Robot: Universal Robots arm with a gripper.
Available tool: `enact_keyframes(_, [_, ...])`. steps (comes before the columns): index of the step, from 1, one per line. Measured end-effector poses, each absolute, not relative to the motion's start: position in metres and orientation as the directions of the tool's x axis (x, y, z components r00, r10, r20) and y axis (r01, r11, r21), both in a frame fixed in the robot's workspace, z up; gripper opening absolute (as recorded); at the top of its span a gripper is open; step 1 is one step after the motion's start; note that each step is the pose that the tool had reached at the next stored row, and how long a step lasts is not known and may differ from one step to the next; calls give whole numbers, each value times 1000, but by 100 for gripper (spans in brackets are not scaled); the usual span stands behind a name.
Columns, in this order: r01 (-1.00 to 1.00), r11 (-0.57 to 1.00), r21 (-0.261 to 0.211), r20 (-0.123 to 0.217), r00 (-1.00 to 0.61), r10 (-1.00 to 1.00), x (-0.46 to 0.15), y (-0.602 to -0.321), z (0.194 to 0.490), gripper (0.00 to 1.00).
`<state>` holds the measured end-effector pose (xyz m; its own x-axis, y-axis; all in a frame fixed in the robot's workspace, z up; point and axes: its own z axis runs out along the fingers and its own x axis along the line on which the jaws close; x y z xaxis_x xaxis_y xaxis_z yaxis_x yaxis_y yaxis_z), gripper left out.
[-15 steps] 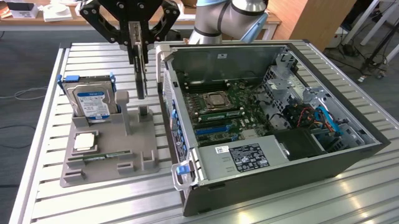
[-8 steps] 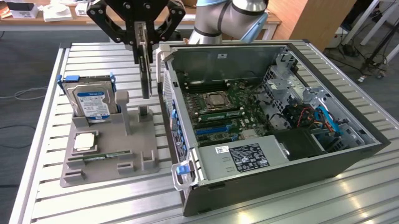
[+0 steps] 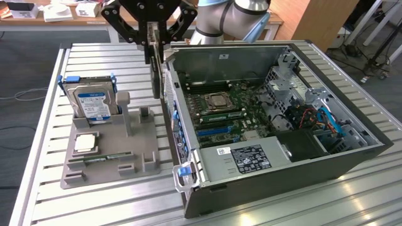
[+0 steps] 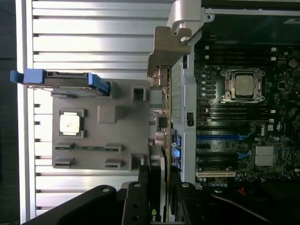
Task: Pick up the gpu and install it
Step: 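Pick up the gpu and move the gpu toward the slot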
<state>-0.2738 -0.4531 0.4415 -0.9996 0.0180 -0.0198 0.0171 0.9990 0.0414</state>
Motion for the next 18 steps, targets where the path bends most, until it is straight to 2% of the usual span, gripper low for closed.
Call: enact_keyframes(18, [17, 999, 41, -20, -1000, 18, -227, -453, 441, 27])
